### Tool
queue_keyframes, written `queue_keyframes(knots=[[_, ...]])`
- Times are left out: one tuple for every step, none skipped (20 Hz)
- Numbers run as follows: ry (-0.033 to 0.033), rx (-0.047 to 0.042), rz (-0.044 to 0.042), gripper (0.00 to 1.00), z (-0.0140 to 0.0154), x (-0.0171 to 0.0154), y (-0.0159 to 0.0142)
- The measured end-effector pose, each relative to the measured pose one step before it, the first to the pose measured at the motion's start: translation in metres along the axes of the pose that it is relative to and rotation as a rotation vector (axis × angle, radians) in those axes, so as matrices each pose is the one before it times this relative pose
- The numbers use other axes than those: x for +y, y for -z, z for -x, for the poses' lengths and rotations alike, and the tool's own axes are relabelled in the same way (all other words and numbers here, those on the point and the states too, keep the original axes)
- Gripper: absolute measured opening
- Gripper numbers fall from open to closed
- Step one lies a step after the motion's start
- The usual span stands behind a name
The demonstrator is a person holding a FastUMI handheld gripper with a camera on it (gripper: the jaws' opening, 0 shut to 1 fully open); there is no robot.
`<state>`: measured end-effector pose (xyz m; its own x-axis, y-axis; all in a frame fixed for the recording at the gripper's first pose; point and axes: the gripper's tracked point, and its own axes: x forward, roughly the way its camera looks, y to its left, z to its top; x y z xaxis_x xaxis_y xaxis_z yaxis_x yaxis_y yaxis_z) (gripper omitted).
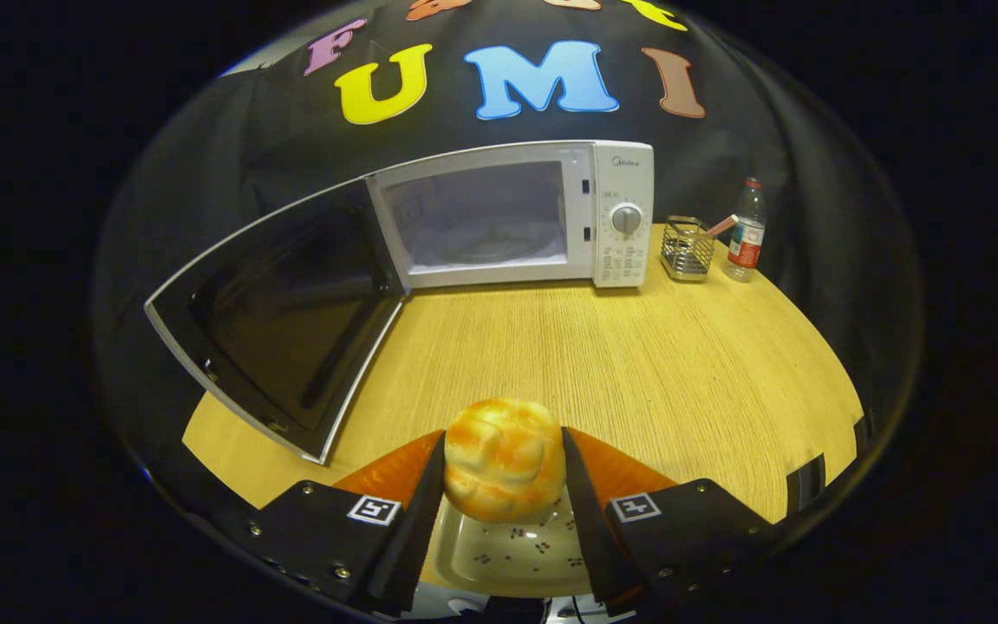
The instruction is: Open the microwave, put the food inside, and close the microwave door.
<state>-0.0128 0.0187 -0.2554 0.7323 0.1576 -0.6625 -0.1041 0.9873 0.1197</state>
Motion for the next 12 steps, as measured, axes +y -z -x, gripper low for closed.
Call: queue_keyframes(knots=[[-0.00798, -0.01859, -0.00669, 0.73, -0.00143, 0.00258, -0.01183], [-0.0087, -0.01212, -0.00561, 0.73, -0.00286, 0.00211, -0.00901], [-0.00797, -0.01688, -0.00587, 0.73, -0.00351, 0.00163, -0.01103], [-0.00313, -0.01318, -0.00421, 0.73, -0.00388, 0.00046, -0.01005], [-0.00613, -0.01379, -0.00686, 0.73, -0.00444, 0.00049, -0.0101], [-0.00529, -0.01658, -0.0106, 0.73, -0.00504, 0.00196, -0.00888], [-0.00172, -0.01416, -0.00928, 0.73, -0.00541, 0.00044, -0.00919], [-0.00239, -0.01722, -0.00871, 0.73, -0.0056, 0.0006, -0.00828], [-0.00509, -0.01386, -0.00751, 0.73, -0.00686, 0.00178, -0.00835], [-0.00818, -0.01023, -0.00823, 0.73, -0.00589, 0.00286, -0.00582], [-0.0117, -0.00905, -0.00969, 0.73, -0.00667, 0.00379, -0.006], [-0.01228, -0.00951, -0.00962, 0.73, -0.00774, 0.00364, -0.00543]])
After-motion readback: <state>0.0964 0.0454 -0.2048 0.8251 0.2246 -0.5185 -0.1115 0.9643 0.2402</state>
